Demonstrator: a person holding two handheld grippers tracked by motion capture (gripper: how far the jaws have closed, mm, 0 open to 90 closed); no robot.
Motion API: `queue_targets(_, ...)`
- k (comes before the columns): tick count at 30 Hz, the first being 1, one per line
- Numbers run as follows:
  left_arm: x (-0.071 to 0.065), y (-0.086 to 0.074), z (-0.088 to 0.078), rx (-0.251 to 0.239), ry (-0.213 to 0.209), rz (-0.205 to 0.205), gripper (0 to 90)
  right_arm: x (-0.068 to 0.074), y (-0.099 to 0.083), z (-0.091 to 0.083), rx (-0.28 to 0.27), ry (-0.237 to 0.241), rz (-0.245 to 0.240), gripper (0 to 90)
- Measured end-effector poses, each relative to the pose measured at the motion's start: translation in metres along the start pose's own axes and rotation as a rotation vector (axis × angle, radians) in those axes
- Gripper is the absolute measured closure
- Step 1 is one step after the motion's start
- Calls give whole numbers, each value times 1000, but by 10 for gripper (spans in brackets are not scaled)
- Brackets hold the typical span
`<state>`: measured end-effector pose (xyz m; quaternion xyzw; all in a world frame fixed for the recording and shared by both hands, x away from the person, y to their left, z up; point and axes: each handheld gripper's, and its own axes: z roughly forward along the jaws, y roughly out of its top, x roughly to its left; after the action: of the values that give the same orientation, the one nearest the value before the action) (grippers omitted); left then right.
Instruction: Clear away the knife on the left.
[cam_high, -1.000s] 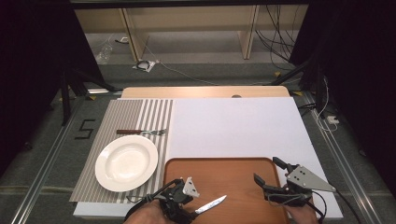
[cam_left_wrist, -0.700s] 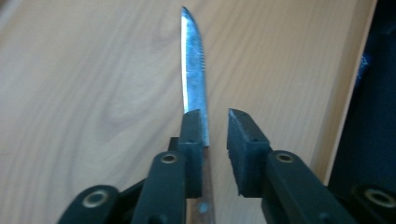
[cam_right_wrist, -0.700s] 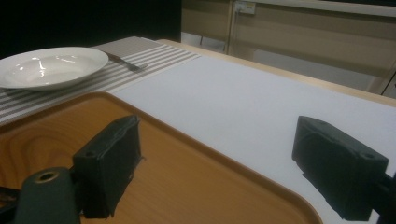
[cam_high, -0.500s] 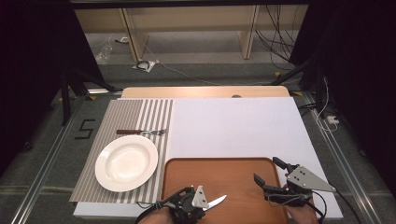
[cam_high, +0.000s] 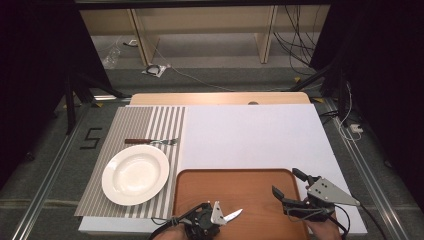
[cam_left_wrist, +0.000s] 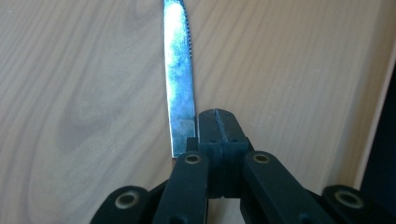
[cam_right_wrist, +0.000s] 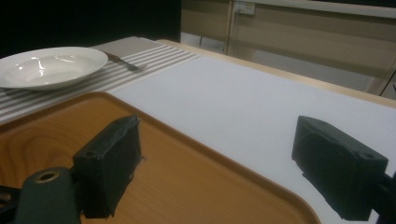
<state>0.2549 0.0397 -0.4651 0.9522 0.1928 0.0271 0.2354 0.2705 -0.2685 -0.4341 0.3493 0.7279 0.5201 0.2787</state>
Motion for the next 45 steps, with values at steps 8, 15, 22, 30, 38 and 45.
queue_targets(8, 7, -3, -3, 16, 11, -20, 893, 0, 0, 0, -5, 0, -1, 164)
queue_targets(15, 18, -8, -7, 25, 43, -53, 894, 0, 0, 0, -8, -1, 1, 164)
queue_targets(22, 30, -14, -10, 26, 66, -86, 893, 0, 0, 0, -5, -1, 0, 164)
queue_targets(30, 40, -18, -11, -3, 101, -121, 893, 0, 0, 0, -8, 0, -2, 165)
queue_targets(38, 53, -25, -15, -2, 150, -150, 893, 0, 0, 0, -7, 0, -1, 164)
queue_targets(45, 60, -30, -18, 7, 171, -171, 893, 0, 0, 0, -6, 1, -1, 164)
